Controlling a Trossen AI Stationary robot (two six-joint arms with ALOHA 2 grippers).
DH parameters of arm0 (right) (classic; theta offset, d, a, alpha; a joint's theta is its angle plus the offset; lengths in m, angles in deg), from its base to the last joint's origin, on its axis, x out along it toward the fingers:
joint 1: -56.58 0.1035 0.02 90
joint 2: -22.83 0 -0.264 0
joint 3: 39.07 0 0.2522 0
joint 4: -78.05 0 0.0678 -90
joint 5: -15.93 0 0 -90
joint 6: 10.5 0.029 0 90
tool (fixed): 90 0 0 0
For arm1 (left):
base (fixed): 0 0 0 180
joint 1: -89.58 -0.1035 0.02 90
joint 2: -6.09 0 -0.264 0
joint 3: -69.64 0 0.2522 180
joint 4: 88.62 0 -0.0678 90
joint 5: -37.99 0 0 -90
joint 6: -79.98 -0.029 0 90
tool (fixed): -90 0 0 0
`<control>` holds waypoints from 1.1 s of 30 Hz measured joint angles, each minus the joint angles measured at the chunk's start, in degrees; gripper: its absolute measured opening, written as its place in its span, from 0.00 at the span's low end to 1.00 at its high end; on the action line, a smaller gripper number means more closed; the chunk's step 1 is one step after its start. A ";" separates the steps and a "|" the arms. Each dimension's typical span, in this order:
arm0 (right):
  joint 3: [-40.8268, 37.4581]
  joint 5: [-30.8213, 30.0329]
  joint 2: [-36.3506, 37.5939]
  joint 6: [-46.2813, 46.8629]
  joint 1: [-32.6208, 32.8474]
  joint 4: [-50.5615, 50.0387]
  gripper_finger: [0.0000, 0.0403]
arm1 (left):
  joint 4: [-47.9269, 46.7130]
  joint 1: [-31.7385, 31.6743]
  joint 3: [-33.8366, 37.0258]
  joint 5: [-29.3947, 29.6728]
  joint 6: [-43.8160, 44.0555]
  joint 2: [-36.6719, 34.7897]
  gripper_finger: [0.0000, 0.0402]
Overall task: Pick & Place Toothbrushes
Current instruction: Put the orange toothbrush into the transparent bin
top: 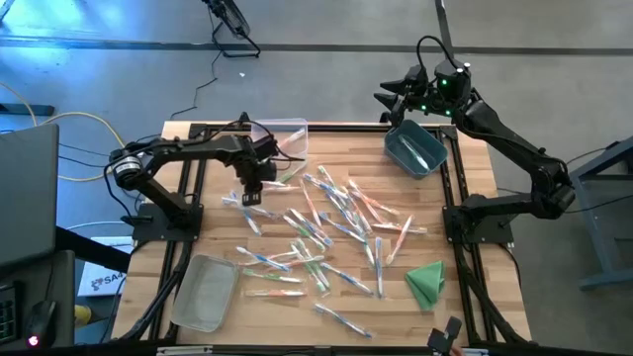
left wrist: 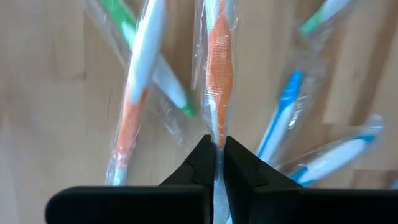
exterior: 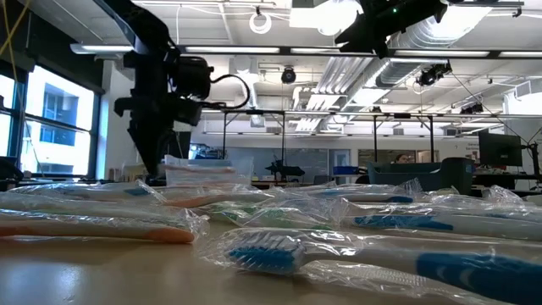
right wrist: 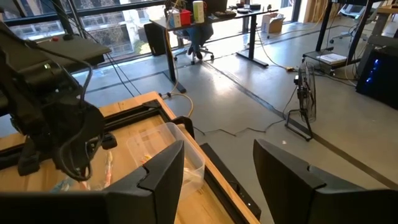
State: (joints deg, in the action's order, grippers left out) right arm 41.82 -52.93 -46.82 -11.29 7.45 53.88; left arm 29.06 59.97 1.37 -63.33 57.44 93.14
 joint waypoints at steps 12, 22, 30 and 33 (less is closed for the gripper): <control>0.00 0.00 0.00 -0.82 0.02 0.07 0.46 | -12.31 -0.03 -13.22 -1.61 -3.20 0.00 0.02; 0.00 0.01 0.00 -0.97 0.01 0.09 0.46 | -21.79 -0.04 -26.26 1.32 -4.38 -0.04 0.02; 0.00 0.02 0.00 -0.97 0.00 0.07 0.46 | -24.08 -0.04 -33.13 7.10 -2.73 -0.04 0.02; 0.00 0.02 0.00 -0.97 0.02 0.07 0.46 | -24.02 -0.07 -34.12 7.50 -2.69 -0.05 0.02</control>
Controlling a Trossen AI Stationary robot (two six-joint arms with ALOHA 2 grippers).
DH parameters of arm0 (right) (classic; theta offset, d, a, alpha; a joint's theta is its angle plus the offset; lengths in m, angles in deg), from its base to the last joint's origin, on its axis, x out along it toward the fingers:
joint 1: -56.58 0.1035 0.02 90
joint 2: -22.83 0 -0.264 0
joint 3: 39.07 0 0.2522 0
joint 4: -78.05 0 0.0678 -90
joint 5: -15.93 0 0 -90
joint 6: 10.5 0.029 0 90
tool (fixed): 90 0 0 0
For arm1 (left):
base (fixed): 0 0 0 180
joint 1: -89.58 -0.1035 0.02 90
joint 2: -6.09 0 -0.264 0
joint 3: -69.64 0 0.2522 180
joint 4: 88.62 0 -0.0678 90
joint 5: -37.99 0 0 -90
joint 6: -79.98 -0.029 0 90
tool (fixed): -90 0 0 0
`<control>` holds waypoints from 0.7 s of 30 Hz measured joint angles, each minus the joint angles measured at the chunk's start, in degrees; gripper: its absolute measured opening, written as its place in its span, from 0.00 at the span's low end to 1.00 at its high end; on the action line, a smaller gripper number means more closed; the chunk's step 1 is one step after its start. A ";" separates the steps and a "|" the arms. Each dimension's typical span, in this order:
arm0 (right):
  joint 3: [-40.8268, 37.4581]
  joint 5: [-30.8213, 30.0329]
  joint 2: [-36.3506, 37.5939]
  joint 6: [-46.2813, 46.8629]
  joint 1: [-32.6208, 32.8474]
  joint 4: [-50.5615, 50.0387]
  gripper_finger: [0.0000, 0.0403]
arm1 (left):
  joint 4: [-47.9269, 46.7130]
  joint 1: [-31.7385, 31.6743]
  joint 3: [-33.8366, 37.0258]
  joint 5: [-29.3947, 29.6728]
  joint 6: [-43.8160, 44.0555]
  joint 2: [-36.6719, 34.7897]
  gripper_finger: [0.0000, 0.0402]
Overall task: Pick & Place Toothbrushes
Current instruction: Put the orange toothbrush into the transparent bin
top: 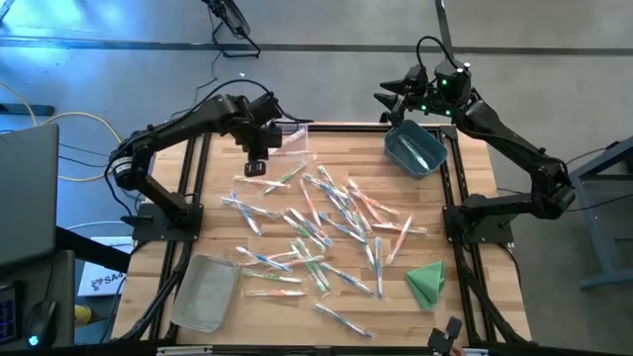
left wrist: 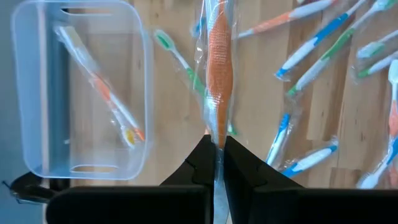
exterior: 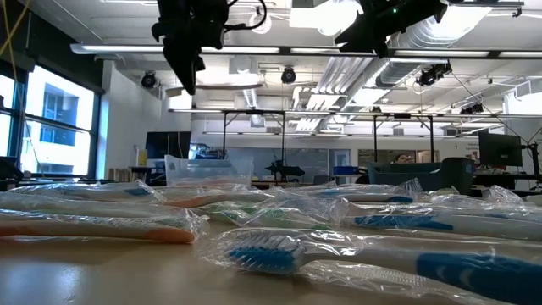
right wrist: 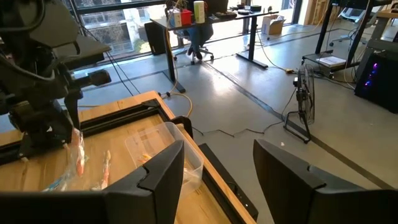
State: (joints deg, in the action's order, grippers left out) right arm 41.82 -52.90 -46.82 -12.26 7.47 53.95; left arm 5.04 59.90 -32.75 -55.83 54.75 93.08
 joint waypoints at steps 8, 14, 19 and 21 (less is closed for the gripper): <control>0.00 0.00 0.00 0.00 -0.02 0.01 0.46 | -0.03 -3.64 0.11 -1.54 -0.16 -0.04 0.02; 0.00 -0.14 0.00 0.00 -0.01 0.02 0.46 | 0.05 -10.66 0.14 -7.31 -1.54 -0.04 0.02; 0.00 -0.17 0.00 0.01 -0.01 0.02 0.46 | 3.04 -15.44 0.14 -9.26 -3.53 -0.04 0.02; 0.00 -0.17 0.00 0.02 -0.02 0.02 0.46 | 4.56 -17.27 0.14 -9.38 -4.27 -0.04 0.02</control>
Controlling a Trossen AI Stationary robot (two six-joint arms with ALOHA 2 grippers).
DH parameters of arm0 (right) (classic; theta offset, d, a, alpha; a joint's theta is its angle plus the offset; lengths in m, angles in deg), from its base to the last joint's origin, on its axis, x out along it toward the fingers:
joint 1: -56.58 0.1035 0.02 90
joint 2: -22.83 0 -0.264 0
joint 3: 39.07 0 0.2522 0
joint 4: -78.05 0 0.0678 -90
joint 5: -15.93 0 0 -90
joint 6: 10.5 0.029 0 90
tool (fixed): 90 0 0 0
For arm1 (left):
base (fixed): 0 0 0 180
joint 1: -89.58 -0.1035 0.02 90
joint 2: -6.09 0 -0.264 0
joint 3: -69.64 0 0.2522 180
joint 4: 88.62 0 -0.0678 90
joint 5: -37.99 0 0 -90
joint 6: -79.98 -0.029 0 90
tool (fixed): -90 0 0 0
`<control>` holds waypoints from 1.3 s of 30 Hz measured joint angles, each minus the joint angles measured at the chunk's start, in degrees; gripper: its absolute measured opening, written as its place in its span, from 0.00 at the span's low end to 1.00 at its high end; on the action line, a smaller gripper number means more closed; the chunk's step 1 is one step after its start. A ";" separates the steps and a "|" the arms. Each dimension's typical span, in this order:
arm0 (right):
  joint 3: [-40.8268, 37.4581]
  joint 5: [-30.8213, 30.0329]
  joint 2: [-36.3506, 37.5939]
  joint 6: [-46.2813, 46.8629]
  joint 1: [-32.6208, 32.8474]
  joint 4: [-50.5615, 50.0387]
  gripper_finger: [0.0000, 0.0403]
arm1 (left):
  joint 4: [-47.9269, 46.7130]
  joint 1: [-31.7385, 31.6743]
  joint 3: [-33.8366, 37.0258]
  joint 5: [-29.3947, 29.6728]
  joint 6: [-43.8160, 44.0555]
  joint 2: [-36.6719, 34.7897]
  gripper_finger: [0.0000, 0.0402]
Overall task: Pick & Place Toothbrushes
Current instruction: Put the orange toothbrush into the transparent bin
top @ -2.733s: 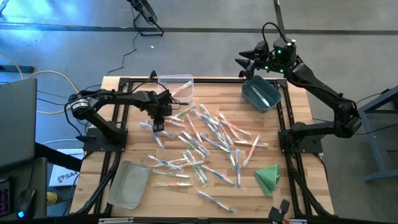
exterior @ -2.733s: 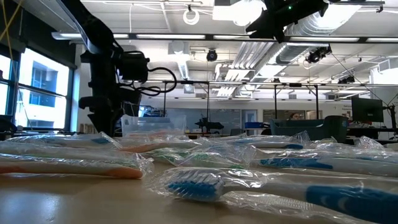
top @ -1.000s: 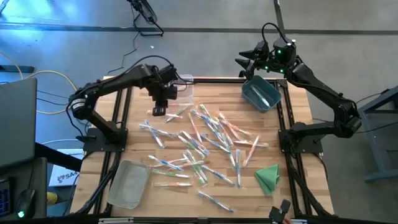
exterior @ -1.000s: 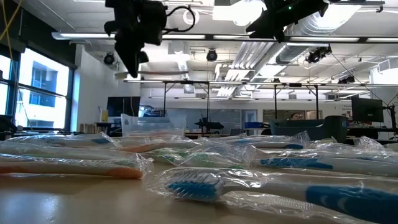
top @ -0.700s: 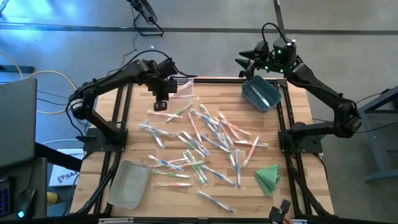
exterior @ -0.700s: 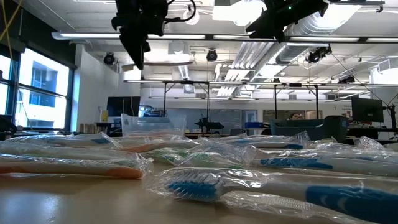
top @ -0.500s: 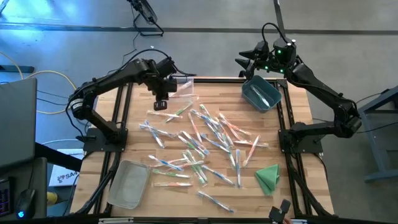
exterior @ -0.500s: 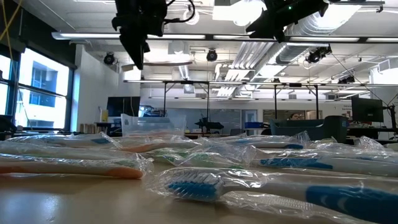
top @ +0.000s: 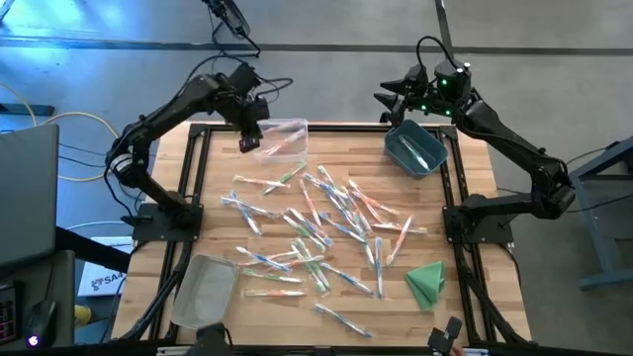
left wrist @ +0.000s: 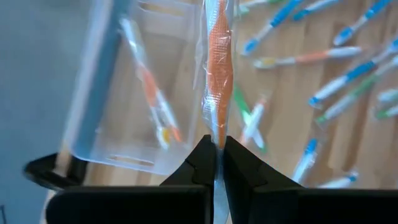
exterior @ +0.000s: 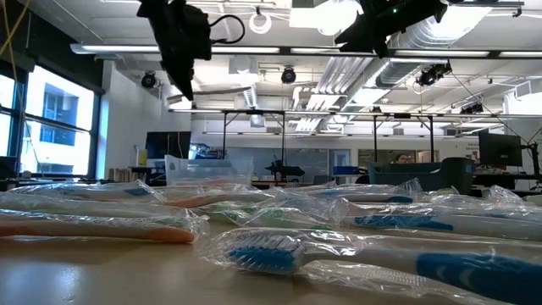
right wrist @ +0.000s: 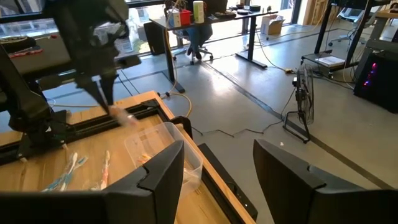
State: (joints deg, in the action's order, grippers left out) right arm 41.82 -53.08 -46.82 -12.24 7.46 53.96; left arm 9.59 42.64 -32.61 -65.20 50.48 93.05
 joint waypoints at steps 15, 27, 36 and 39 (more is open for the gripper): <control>0.00 -0.04 0.00 0.01 0.01 -0.01 0.46 | 15.82 -10.50 0.04 -1.73 2.29 0.14 0.02; 0.00 -3.00 0.00 0.00 0.01 0.07 0.46 | 17.09 -11.19 0.11 -2.48 2.15 7.30 0.02; 0.00 -2.91 0.00 0.30 0.00 0.07 0.46 | 17.77 -11.21 0.11 -3.60 0.84 10.72 0.02; 0.00 -2.89 0.00 0.39 0.02 0.07 0.46 | 17.99 -11.21 0.11 -4.11 0.84 11.98 0.02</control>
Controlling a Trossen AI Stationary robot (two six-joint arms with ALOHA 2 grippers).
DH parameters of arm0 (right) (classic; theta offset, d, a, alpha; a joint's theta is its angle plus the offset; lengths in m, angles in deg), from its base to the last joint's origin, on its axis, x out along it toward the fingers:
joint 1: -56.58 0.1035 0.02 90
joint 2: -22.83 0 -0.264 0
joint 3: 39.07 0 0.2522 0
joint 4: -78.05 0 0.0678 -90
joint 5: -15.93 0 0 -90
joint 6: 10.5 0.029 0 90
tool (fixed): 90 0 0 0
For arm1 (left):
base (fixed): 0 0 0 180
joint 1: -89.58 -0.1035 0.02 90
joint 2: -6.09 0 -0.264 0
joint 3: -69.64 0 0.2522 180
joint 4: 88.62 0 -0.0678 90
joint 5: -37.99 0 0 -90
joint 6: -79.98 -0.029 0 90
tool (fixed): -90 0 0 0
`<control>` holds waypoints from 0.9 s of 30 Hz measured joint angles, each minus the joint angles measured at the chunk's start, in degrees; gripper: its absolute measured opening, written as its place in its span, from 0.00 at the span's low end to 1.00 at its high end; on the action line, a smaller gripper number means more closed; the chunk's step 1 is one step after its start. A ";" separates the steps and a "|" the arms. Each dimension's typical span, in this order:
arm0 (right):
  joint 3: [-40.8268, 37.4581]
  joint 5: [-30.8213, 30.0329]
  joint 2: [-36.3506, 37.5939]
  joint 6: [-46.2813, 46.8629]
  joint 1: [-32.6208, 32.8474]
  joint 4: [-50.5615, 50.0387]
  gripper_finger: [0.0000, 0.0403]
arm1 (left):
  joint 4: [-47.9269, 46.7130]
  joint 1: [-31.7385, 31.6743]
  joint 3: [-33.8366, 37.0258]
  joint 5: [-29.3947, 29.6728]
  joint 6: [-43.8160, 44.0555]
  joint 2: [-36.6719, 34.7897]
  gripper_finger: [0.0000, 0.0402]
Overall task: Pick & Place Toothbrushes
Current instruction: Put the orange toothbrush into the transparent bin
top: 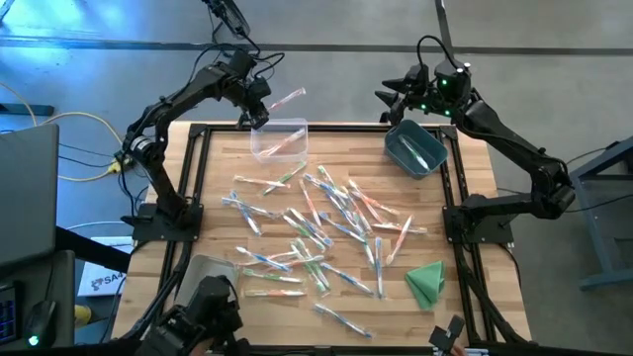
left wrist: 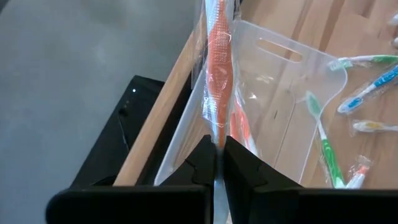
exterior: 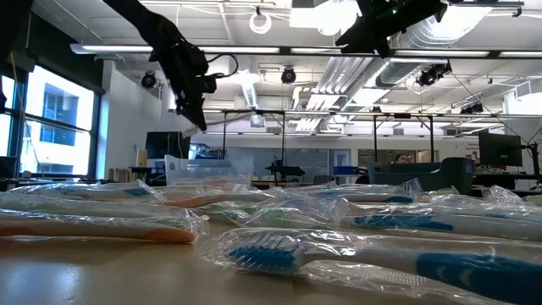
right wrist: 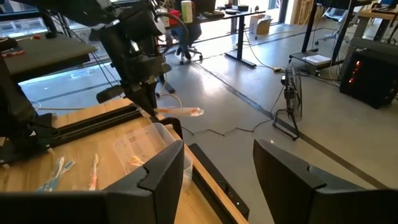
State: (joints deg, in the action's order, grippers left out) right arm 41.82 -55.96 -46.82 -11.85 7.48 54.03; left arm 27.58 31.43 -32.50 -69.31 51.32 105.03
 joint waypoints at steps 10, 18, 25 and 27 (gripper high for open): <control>0.00 -0.13 0.00 0.04 0.00 -0.02 0.46 | -1.84 0.02 0.00 -2.77 0.47 2.18 0.02; 0.00 -0.11 0.00 0.04 0.00 -0.02 0.46 | -5.41 0.44 0.00 -5.71 5.95 2.18 0.02; 0.00 0.00 0.00 0.04 0.00 -0.07 0.46 | -2.62 4.09 1.47 -2.93 8.85 2.06 0.02; 0.00 0.02 0.00 0.04 0.00 -0.07 0.46 | -0.53 5.07 4.19 -2.88 9.73 1.81 0.02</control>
State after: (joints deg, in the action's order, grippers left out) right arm 41.82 -55.94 -46.82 -11.80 7.48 53.96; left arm 27.04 36.50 -28.32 -72.20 61.05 106.84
